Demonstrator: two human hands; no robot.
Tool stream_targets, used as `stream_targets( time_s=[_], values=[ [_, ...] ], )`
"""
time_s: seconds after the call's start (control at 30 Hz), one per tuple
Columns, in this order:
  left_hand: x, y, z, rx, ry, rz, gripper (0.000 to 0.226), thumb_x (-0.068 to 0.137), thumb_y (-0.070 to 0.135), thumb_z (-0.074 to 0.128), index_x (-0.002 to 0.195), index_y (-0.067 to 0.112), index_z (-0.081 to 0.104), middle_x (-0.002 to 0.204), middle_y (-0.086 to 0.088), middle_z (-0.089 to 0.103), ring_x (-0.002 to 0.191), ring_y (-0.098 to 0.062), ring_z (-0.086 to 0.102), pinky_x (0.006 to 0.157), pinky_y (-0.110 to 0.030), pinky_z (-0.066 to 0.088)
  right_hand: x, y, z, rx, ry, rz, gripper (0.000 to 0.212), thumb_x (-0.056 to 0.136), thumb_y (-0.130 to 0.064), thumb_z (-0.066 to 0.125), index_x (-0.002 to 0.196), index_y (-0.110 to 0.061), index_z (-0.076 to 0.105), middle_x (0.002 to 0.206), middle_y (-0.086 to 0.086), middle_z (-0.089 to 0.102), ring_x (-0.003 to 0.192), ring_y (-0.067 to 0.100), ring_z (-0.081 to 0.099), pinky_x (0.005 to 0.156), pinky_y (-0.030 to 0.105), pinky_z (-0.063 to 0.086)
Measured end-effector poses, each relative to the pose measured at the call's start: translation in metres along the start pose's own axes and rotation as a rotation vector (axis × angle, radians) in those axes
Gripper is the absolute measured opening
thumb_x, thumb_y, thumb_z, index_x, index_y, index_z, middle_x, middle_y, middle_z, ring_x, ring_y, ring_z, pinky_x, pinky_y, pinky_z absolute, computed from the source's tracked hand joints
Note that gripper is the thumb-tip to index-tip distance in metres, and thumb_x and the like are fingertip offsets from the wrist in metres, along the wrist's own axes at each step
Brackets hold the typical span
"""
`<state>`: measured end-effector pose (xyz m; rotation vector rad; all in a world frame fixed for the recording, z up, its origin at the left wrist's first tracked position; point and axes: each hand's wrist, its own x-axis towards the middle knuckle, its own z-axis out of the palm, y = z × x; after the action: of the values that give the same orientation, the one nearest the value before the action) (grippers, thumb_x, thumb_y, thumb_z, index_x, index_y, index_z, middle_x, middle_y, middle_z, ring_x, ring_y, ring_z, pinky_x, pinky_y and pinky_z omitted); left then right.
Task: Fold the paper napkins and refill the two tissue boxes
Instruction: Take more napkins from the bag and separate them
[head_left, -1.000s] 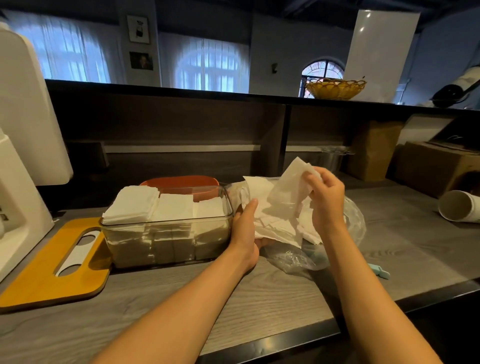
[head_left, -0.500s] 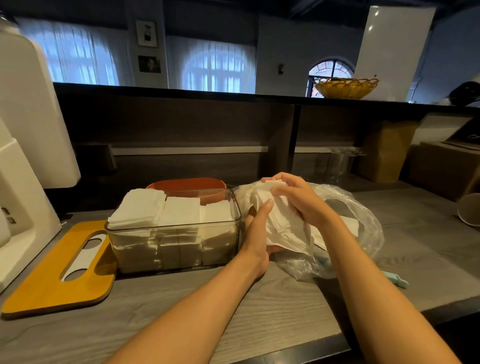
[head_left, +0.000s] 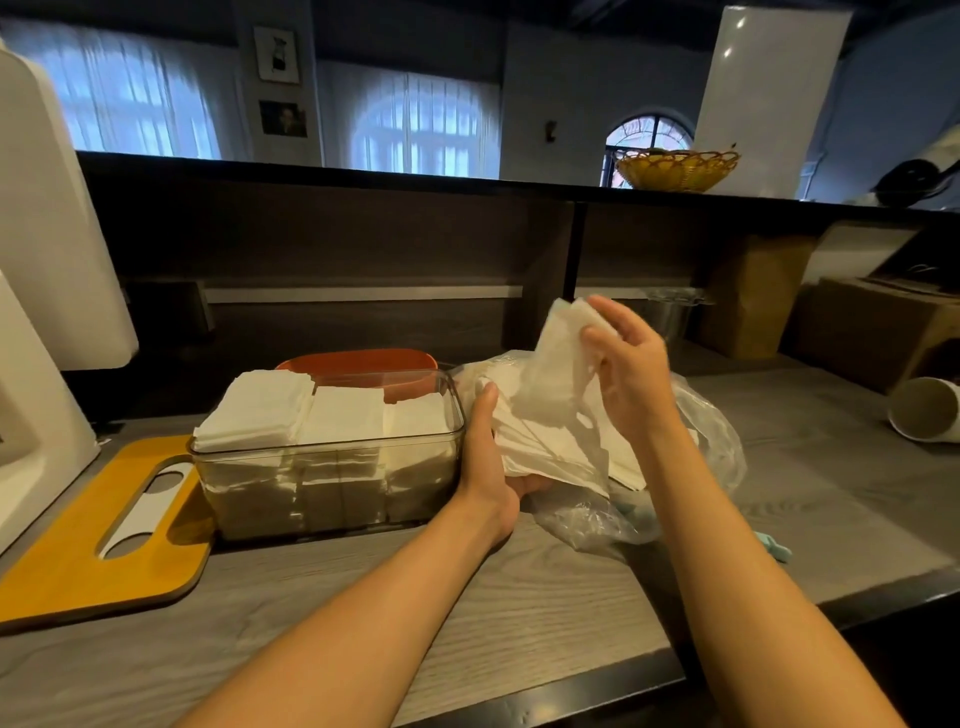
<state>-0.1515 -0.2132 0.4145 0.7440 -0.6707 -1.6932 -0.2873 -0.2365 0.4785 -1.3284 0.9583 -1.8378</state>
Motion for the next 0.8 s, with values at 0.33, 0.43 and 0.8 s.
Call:
stream_targets(
  time_s=[0.33, 0.43, 0.8],
  values=[
    [0.0, -0.003, 0.002, 0.077, 0.056, 0.049, 0.058, 0.081, 0.053, 0.072, 0.132, 0.028, 0.059, 0.119, -0.006, 0.072, 0.109, -0.029, 0.068, 0.08, -0.048, 0.061, -0.006, -0.008, -0.007, -0.043, 0.023, 0.072, 0.043, 0.096, -0.009, 0.061, 0.137, -0.021, 0.056, 0.116, 0.002, 0.064, 0.089, 0.018, 0.073, 0.068, 0.027, 0.059],
    [-0.002, -0.001, 0.002, 0.1, 0.039, 0.075, 0.049, 0.089, 0.062, 0.056, 0.128, 0.032, 0.062, 0.12, -0.004, 0.071, 0.111, -0.027, 0.066, 0.077, -0.041, 0.058, -0.01, -0.004, 0.001, -0.286, -0.231, 0.038, 0.041, 0.095, -0.007, 0.063, 0.132, -0.024, 0.061, 0.11, 0.002, 0.067, 0.089, 0.018, 0.072, 0.069, 0.026, 0.059],
    [0.003, -0.007, 0.001, 0.191, 0.097, 0.138, 0.028, 0.096, 0.026, 0.066, 0.122, 0.024, 0.055, 0.118, -0.001, 0.069, 0.107, -0.022, 0.067, 0.096, -0.052, 0.055, -0.007, 0.01, 0.011, -0.574, -0.221, -0.069, 0.043, 0.099, -0.019, 0.06, 0.14, -0.022, 0.052, 0.118, -0.006, 0.066, 0.1, 0.008, 0.062, 0.08, 0.021, 0.055]
  ],
)
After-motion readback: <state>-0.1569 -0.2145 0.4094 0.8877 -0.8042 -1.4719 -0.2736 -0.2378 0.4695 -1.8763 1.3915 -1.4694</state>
